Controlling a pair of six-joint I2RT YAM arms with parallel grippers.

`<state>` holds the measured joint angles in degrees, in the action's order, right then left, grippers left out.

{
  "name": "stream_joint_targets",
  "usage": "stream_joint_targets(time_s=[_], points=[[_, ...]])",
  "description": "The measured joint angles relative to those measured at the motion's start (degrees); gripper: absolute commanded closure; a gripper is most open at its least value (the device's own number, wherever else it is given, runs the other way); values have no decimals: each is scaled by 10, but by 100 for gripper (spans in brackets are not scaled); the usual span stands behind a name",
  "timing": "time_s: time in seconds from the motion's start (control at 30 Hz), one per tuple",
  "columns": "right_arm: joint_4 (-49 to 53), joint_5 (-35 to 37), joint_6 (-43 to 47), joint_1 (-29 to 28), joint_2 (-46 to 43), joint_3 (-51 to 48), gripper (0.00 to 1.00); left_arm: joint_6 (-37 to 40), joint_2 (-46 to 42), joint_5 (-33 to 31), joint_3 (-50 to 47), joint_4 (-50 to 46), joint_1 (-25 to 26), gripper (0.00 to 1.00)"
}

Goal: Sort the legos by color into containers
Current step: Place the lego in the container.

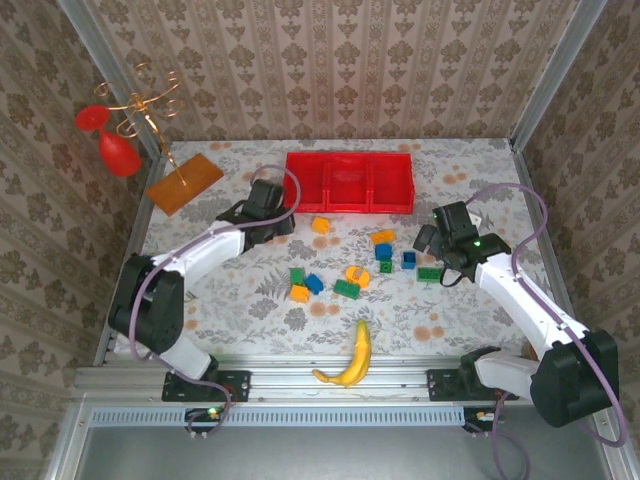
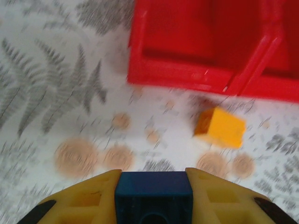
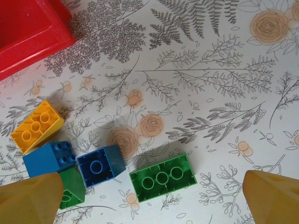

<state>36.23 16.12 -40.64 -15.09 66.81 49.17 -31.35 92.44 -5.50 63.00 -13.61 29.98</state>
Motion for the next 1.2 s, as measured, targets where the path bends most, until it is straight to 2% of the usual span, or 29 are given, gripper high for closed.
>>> stream_joint_targets(time_s=[0.4, 0.73, 1.2], points=[[0, 0, -3, -26, 0, 0, 0, 69, 191, -28, 226, 0, 1, 78], [0, 0, -3, -32, 0, 0, 0, 91, 318, -42, 358, -26, 0, 78], [0, 0, -8, -39, 1, 0, 0, 92, 353, -37, 390, -65, 1, 78]])
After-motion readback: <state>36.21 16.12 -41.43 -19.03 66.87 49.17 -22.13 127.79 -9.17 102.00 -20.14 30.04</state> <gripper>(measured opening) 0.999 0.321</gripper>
